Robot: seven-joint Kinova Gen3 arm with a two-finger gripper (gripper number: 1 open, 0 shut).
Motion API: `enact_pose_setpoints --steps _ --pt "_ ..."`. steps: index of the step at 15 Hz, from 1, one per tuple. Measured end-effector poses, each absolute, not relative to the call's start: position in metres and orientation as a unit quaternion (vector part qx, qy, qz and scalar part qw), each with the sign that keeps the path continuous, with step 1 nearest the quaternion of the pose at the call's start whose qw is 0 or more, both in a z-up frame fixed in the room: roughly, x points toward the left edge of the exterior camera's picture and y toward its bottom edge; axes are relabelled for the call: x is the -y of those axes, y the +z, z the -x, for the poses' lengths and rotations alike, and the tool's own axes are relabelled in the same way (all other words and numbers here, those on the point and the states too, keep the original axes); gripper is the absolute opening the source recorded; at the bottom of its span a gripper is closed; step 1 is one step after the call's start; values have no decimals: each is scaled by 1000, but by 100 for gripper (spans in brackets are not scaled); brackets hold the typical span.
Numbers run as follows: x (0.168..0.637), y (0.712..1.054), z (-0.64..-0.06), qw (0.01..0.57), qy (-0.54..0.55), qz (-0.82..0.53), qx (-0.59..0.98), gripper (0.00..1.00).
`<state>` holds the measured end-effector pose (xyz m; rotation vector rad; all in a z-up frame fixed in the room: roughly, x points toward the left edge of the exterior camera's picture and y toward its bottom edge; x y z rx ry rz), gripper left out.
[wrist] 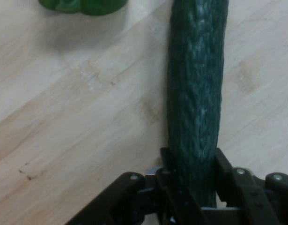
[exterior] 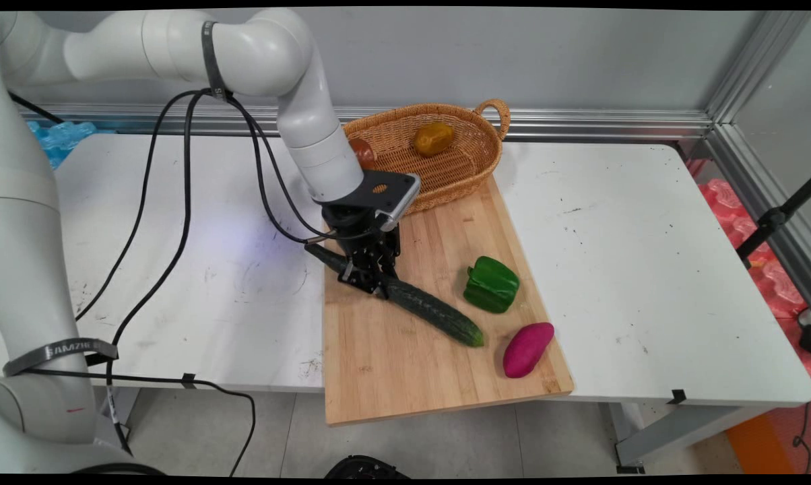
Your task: Place the picked object in the vegetable basket
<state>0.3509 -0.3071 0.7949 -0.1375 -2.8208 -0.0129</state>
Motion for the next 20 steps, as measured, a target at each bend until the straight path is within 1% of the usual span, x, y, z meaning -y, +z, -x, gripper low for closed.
enact_pose_setpoints --steps 3,5,9,11,15,18,20 --pt "305 807 -352 159 -6 53 986 0" --pt "303 822 -353 161 -7 55 985 0" --pt "296 861 -356 167 -9 59 984 0" --pt "296 886 -358 174 -5 48 984 0" --pt "309 933 -364 192 27 -16 981 0" --pt "329 959 -373 202 59 -81 974 0" --pt "344 971 -379 208 80 -123 967 0"
